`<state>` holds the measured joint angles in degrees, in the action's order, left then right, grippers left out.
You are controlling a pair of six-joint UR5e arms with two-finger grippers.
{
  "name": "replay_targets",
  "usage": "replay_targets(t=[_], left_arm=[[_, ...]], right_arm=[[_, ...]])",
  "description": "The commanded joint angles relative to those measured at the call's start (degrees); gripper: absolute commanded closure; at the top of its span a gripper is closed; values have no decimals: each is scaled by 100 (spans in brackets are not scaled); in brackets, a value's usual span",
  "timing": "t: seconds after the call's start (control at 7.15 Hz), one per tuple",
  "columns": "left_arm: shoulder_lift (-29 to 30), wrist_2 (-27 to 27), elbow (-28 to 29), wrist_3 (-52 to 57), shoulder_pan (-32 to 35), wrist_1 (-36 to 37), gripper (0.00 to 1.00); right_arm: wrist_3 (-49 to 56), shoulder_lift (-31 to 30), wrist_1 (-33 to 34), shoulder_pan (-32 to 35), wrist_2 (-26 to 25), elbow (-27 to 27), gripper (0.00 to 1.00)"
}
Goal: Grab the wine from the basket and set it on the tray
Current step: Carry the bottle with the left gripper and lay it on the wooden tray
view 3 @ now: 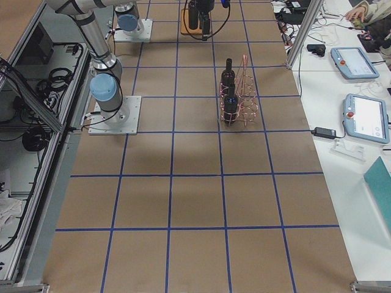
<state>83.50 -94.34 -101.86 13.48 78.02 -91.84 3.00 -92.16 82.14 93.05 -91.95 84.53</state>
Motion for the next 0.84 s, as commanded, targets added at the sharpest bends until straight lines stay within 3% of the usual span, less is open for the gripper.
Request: replay_targets(t=[0.0, 0.14, 0.42, 0.7], left_arm=[[-168, -23, -246, 1439, -1301, 95, 100], [-159, 21, -334, 1490, -1637, 218, 100], [34, 56, -475, 1578, -1702, 788, 100], [70, 258, -510, 1587, -1711, 878, 100]], right_arm=[[8, -30, -5, -163, 1, 2, 8], [77, -30, -58, -435, 62, 10, 7], [78, -65, -49, -499, 89, 81, 7], [78, -135, -49, -499, 89, 229, 7]])
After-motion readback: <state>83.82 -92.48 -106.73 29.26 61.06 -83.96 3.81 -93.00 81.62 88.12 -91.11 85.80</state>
